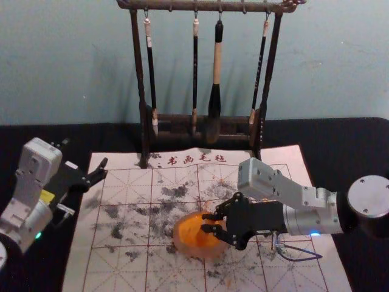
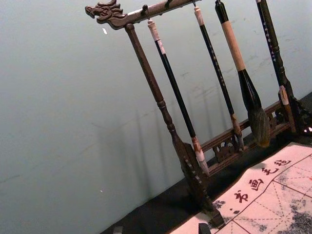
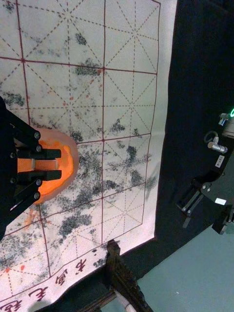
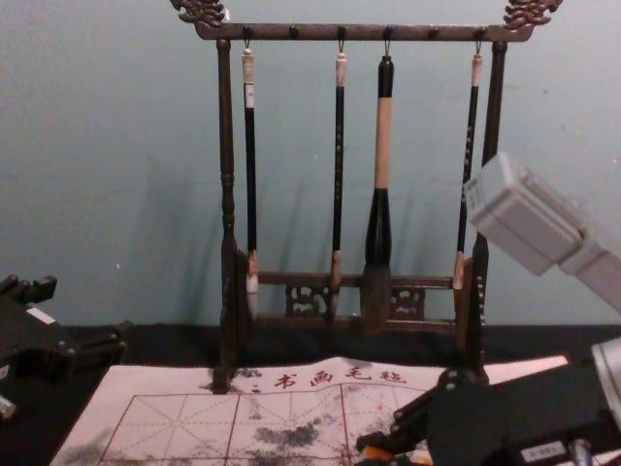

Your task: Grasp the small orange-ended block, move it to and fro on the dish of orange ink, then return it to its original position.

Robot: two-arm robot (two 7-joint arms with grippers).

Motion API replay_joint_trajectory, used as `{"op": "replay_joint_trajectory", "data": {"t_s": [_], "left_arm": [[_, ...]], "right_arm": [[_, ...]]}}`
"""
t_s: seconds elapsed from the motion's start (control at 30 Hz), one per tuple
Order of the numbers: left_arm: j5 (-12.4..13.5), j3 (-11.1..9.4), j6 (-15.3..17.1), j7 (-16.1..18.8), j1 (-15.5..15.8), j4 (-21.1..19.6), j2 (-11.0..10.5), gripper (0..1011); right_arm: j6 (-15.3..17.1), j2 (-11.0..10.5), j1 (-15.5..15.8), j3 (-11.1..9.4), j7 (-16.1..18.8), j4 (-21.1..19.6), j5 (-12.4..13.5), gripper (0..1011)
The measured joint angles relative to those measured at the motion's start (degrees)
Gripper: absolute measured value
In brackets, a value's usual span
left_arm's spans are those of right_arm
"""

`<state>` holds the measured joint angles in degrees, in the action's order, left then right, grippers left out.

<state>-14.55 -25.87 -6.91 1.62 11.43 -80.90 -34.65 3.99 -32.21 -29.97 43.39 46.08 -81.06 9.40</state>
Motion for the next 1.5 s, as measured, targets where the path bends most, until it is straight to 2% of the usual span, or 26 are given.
{"op": "replay_joint_trajectory", "data": {"t_s": [0.47,0.73,0.97,1.17,1.5], "left_arm": [[0.00,0.00,0.00,0.00,0.00,0.00,0.00,1001],[0.00,0.00,0.00,0.00,0.00,0.00,0.00,1001],[0.00,0.00,0.00,0.00,0.00,0.00,0.00,1001],[0.00,0.00,0.00,0.00,0.00,0.00,0.00,1001],[0.00,0.00,0.00,0.00,0.00,0.00,0.00,1001]], "right_arm": [[1.27,2.33,-2.51,0.57,-0.85,3.46,-1.29,107],[1.71,2.40,-2.89,0.01,-1.35,4.19,-1.44,107],[2.04,1.07,-2.51,-0.50,-1.31,2.94,-1.43,107],[2.37,-0.92,-1.58,-0.74,-0.79,0.18,-1.36,107],[2.68,-3.31,-0.37,-0.31,0.32,-3.12,-1.49,107]]}}
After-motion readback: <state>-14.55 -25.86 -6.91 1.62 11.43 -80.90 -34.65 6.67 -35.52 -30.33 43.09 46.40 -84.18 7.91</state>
